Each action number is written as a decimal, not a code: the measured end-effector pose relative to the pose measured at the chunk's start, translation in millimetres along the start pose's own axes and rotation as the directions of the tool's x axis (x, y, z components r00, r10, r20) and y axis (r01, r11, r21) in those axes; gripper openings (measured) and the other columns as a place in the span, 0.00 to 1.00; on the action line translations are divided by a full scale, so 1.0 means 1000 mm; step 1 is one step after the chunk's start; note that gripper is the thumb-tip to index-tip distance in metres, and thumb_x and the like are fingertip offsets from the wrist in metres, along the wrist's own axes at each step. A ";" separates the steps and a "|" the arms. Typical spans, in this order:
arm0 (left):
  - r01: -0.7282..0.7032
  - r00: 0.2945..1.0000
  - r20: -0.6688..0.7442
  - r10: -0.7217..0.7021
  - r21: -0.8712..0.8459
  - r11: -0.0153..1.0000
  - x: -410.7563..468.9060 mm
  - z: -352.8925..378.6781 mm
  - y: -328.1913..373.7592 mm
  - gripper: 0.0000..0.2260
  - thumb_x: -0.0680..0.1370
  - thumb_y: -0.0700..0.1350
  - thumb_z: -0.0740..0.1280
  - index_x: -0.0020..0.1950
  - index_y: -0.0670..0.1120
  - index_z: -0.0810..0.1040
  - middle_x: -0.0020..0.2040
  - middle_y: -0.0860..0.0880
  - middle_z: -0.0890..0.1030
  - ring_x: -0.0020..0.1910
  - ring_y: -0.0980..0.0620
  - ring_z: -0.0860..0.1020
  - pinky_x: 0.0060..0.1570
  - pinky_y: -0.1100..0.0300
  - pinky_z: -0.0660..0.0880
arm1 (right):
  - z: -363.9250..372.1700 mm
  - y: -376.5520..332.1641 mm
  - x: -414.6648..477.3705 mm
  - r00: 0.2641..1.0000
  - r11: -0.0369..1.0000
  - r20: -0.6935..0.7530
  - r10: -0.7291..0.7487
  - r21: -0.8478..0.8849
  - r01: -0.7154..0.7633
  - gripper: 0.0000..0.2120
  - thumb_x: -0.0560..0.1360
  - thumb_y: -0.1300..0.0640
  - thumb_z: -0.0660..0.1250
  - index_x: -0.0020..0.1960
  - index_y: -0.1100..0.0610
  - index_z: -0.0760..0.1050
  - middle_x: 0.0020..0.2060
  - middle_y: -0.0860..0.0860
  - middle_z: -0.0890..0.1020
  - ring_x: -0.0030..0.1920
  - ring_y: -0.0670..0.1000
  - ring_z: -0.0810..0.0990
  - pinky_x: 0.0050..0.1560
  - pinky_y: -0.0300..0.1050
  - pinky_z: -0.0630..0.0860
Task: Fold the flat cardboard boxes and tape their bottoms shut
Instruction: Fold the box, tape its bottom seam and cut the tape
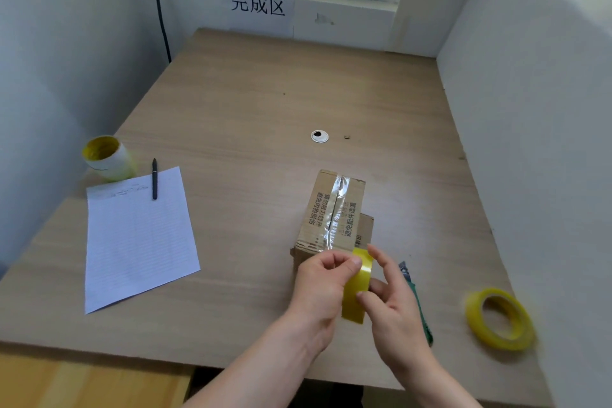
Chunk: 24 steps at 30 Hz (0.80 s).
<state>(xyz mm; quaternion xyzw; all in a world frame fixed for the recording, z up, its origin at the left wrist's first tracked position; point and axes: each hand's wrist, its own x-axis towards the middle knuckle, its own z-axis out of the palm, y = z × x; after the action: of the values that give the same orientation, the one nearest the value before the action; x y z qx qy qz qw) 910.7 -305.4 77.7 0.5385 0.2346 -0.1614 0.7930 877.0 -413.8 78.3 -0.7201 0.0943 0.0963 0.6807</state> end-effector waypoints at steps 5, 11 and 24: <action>-0.045 0.999 0.028 0.045 0.007 0.999 -0.009 0.009 -0.001 0.08 0.76 0.36 0.70 0.37 0.42 0.79 0.33 0.43 0.75 0.27 0.48 0.72 0.24 0.60 0.68 | -0.004 -0.001 -0.002 0.996 0.997 -0.088 0.015 0.081 -0.008 0.15 0.81 0.62 0.63 0.64 0.48 0.73 0.36 0.56 0.83 0.34 0.51 0.78 0.34 0.45 0.76; -0.150 0.989 -0.008 0.150 -0.028 0.988 -0.015 0.006 -0.013 0.05 0.75 0.33 0.71 0.41 0.40 0.83 0.41 0.48 0.84 0.43 0.52 0.82 0.47 0.58 0.78 | -0.017 0.001 0.011 0.994 0.993 -0.110 -0.004 -0.117 -0.008 0.10 0.78 0.59 0.69 0.44 0.45 0.81 0.31 0.55 0.82 0.29 0.53 0.76 0.31 0.48 0.75; -0.155 0.984 0.084 0.156 -0.023 0.988 0.001 -0.026 0.003 0.15 0.73 0.44 0.73 0.57 0.40 0.78 0.42 0.42 0.84 0.43 0.47 0.81 0.48 0.56 0.79 | -0.019 -0.013 0.024 0.988 0.828 -0.056 -0.145 -0.554 0.090 0.03 0.77 0.49 0.67 0.44 0.43 0.77 0.31 0.49 0.80 0.32 0.53 0.80 0.36 0.54 0.79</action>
<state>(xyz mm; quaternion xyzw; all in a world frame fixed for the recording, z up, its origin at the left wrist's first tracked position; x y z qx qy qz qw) 907.7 -280.0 71.8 0.5414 0.1590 -0.1201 0.8168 904.1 -432.5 85.6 -0.8933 0.0506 0.0430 0.4445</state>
